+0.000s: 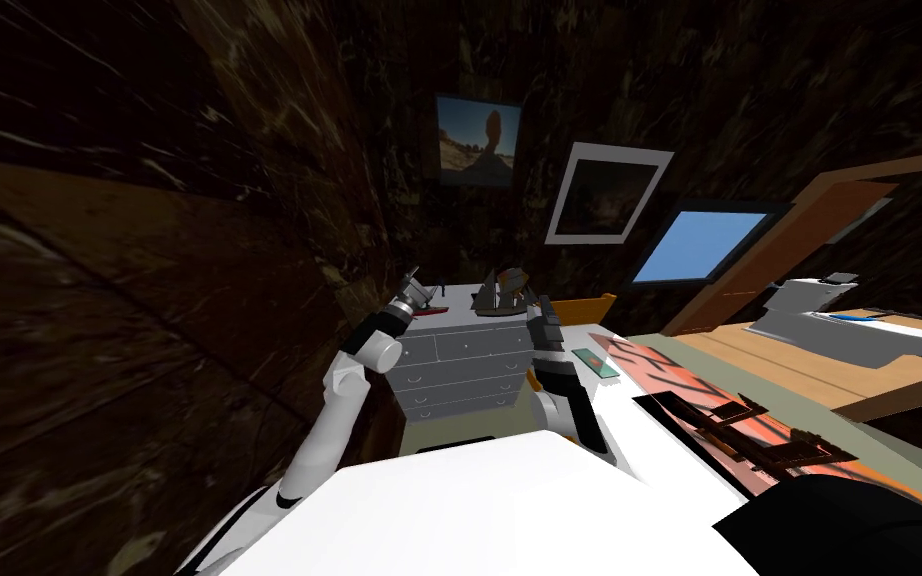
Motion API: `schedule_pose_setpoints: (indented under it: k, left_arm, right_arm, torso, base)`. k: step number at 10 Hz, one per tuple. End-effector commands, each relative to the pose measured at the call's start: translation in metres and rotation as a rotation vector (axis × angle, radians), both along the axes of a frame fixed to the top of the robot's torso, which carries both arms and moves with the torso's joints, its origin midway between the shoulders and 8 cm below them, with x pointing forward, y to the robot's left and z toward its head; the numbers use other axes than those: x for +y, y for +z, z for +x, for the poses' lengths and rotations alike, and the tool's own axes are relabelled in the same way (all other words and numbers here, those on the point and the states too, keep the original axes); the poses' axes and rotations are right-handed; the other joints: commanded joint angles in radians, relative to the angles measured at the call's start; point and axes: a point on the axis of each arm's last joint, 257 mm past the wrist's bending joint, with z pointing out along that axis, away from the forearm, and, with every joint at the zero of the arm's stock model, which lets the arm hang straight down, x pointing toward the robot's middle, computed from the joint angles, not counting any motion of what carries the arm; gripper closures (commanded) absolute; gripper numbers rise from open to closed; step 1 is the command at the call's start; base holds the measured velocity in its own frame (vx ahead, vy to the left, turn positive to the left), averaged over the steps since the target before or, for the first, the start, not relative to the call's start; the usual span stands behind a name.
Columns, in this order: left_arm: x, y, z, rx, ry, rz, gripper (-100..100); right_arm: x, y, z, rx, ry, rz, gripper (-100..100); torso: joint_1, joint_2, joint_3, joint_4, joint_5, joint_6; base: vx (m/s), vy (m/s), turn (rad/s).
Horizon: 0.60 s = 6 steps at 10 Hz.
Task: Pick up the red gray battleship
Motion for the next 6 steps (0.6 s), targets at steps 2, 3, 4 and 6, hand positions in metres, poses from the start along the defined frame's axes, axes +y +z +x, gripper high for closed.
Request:
schedule_pose_setpoints:
  k: [2, 3, 4, 6]
  left_arm:
    - [-0.019, 0.002, 0.008, 0.050, -0.048, 0.007, -100]
    - [-0.020, -0.004, 0.010, 0.071, -0.046, 0.017, -100]
    - [-0.033, 0.000, 0.015, 0.099, -0.085, 0.005, -100]
    - [-0.037, -0.005, 0.017, 0.131, -0.087, 0.030, -100]
  right_arm:
    - [0.000, 0.000, 0.000, 0.000, 0.000, 0.000, 0]
    - [0.000, 0.000, 0.000, 0.000, 0.000, 0.000, 0]
    - [0.000, 0.000, 0.000, 0.000, 0.000, 0.000, 0]
    - [0.000, 0.000, 0.000, 0.000, 0.000, 0.000, 0]
  torso:
    - [0.000, -0.001, 0.000, 0.000, 0.000, 0.000]
    - [0.001, 0.000, 0.000, 0.000, 0.000, 0.000]
    - [0.000, 0.000, 0.000, 0.000, 0.000, 0.000]
    - [0.001, 0.000, 0.000, 0.000, 0.000, 0.000]
  base:
    - [0.004, 0.029, 0.033]
    - [-0.001, 0.025, -0.007]
    - [0.006, 0.031, 0.047]
    - [0.000, 0.024, -0.001]
